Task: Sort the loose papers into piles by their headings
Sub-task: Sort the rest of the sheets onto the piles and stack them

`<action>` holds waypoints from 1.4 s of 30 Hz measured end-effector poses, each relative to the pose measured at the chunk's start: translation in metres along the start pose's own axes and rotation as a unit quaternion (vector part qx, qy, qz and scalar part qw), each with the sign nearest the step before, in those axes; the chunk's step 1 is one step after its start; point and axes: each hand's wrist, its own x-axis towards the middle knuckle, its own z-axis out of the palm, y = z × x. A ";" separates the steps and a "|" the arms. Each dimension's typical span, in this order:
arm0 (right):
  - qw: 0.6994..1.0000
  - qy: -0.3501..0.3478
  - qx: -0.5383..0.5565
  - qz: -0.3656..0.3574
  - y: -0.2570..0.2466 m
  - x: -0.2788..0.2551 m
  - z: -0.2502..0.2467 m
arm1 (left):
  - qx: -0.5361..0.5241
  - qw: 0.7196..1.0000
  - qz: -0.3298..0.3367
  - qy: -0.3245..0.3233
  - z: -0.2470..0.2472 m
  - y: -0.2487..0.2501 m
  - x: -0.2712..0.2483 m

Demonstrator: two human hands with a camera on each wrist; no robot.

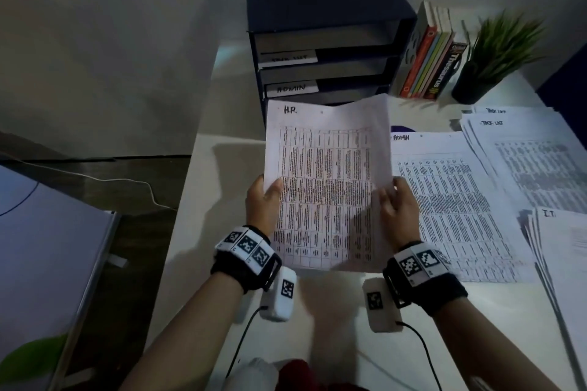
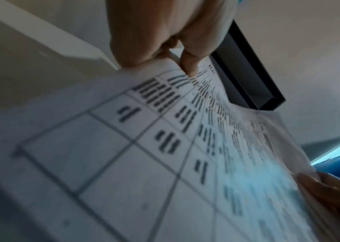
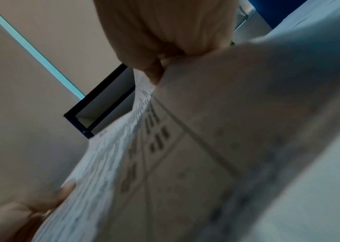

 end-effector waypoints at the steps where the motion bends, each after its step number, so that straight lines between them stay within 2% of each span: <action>1: 1.000 -0.012 -0.017 0.007 0.001 0.008 0.002 | 0.006 1.000 -0.020 0.009 0.003 0.000 0.006; 3: 0.999 -0.028 -0.031 0.031 0.004 0.023 0.005 | 0.013 0.998 -0.055 0.015 0.009 0.004 0.017; 6: 0.996 -0.039 -0.005 0.080 0.002 0.043 0.005 | 0.005 0.997 -0.073 0.026 0.015 0.008 0.035; 9: 0.989 -0.082 0.018 0.119 0.002 0.055 -0.005 | 0.000 0.995 -0.080 0.051 0.021 0.008 0.051; 12: 0.973 -0.132 0.084 0.168 0.005 0.050 -0.016 | -0.025 0.990 -0.121 0.068 0.026 0.013 0.069; 16: 0.957 -0.188 0.097 0.198 0.010 0.043 -0.017 | -0.018 0.987 -0.141 0.068 0.033 0.015 0.098; 18: 0.955 -0.170 0.127 0.207 0.008 0.049 -0.013 | -0.029 0.985 -0.160 0.060 0.036 0.020 0.109; 21: 0.956 -0.091 0.175 0.219 0.003 0.068 -0.007 | -0.044 0.977 -0.204 0.045 0.041 0.031 0.126; 26: 0.946 0.034 0.224 0.232 0.000 0.116 0.002 | -0.025 0.964 -0.260 -0.055 0.054 0.026 0.158; 28: 0.941 0.047 0.239 0.237 -0.004 0.131 0.009 | -0.020 0.964 -0.257 -0.069 0.059 0.013 0.171; 31: 0.940 0.043 0.240 0.241 -0.005 0.153 0.022 | -0.016 0.967 -0.243 -0.077 0.053 0.039 0.153; 35: 0.945 0.047 0.227 0.232 -0.013 0.177 0.043 | -0.028 0.968 -0.240 -0.070 0.042 0.051 0.152; 38: 0.951 0.085 0.205 0.216 -0.017 0.190 0.058 | -0.033 0.981 -0.187 -0.041 0.046 0.057 0.155; 42: 0.973 0.122 0.070 0.184 -0.013 0.198 0.076 | -0.010 0.990 -0.144 0.010 0.056 0.064 0.160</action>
